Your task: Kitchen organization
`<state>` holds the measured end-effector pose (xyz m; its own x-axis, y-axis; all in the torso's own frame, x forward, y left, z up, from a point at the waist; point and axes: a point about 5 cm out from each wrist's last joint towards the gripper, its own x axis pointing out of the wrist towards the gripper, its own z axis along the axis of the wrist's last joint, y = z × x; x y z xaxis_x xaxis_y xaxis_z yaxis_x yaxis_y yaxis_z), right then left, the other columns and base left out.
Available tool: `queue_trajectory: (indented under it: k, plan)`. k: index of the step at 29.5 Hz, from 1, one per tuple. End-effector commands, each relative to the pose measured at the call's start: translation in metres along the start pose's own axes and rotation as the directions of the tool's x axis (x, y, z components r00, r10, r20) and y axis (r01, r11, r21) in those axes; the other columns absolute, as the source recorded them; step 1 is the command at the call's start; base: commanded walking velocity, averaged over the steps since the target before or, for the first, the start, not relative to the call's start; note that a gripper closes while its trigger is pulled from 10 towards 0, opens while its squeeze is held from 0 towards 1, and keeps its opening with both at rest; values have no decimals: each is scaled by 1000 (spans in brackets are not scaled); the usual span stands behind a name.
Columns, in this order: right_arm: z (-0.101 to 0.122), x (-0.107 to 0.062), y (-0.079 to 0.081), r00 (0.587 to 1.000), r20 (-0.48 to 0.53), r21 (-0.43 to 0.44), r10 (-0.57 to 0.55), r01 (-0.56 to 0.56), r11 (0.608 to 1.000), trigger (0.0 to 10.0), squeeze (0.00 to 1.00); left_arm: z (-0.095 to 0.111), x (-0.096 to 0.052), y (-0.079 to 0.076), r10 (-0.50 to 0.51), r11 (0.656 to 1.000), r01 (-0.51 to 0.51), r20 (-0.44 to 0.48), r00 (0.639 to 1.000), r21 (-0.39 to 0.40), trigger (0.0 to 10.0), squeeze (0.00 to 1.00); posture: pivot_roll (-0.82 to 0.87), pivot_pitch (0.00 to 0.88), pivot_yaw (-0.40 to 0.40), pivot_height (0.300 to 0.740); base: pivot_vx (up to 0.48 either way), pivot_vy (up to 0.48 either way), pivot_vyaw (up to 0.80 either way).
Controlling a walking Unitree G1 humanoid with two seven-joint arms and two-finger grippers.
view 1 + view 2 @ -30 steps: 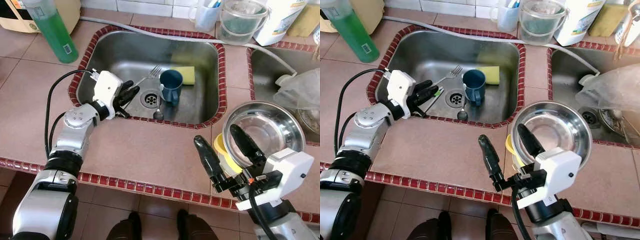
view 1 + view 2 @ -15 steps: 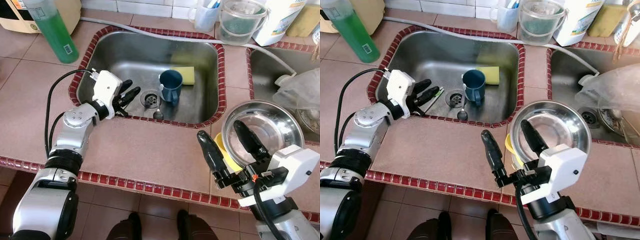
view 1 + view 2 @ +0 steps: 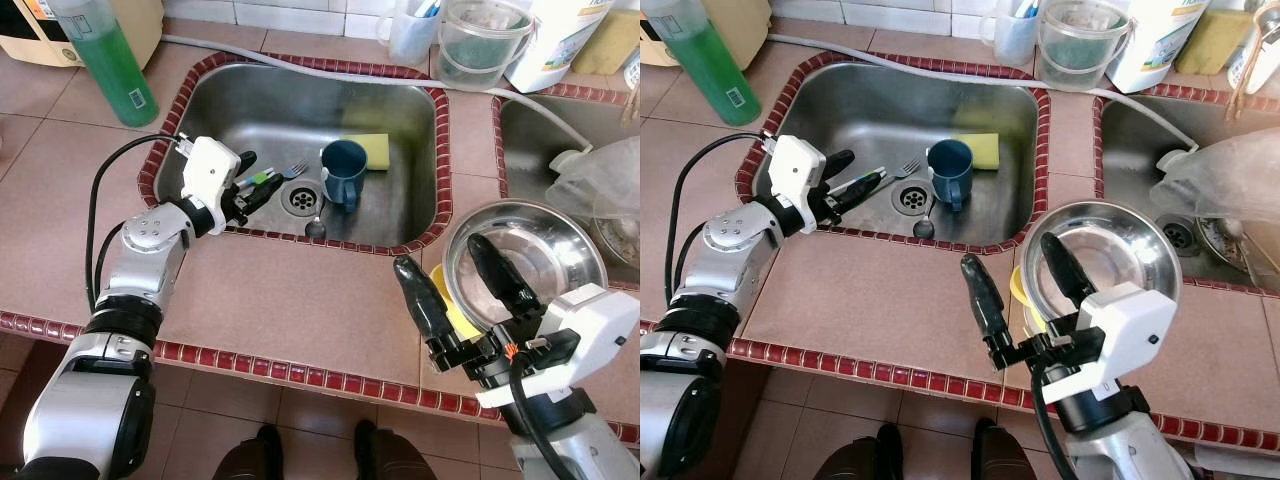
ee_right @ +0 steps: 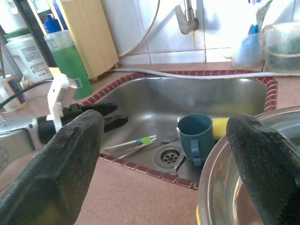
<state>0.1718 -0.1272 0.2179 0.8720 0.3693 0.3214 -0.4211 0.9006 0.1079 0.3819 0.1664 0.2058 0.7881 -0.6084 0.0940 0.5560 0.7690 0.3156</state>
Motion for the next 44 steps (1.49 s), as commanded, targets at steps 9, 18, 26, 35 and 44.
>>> queue_trajectory:
  k: [9, 18, 26, 35, 44]
  plan:
    - [-11, 21, -11, 998, 54, -38, -45, 47, 998, 10000, 0, 2, -17, -2, 84, 994, -77, 94, 992, -74, 10000, 0, -179, 229, 48, 740, 0, 0, 0]
    - [-18, 42, -20, 990, 124, -60, -66, 74, 995, 10000, 0, 12, -33, -18, 181, 977, -158, 167, 969, -141, 10000, 0, -147, 176, 57, 740, 0, 0, 0]
    - [-22, 52, -26, 985, 156, -82, -73, 87, 993, 10000, 0, 18, -44, -36, 192, 971, -157, 205, 960, -178, 10000, 0, -132, 148, 48, 740, 0, 0, 0]
    - [-18, 63, -30, 977, 207, -102, -52, 75, 992, 10000, 0, 23, -51, -33, 231, 961, -191, 205, 951, -199, 10000, 0, -119, 128, 33, 740, 0, -157, 0]
    - [-16, 65, -31, 974, 222, -112, -42, 69, 991, 10000, 0, 26, -54, -35, 233, 957, -186, 209, 950, -222, 10000, 0, -122, 121, 27, 740, 0, -352, 0]
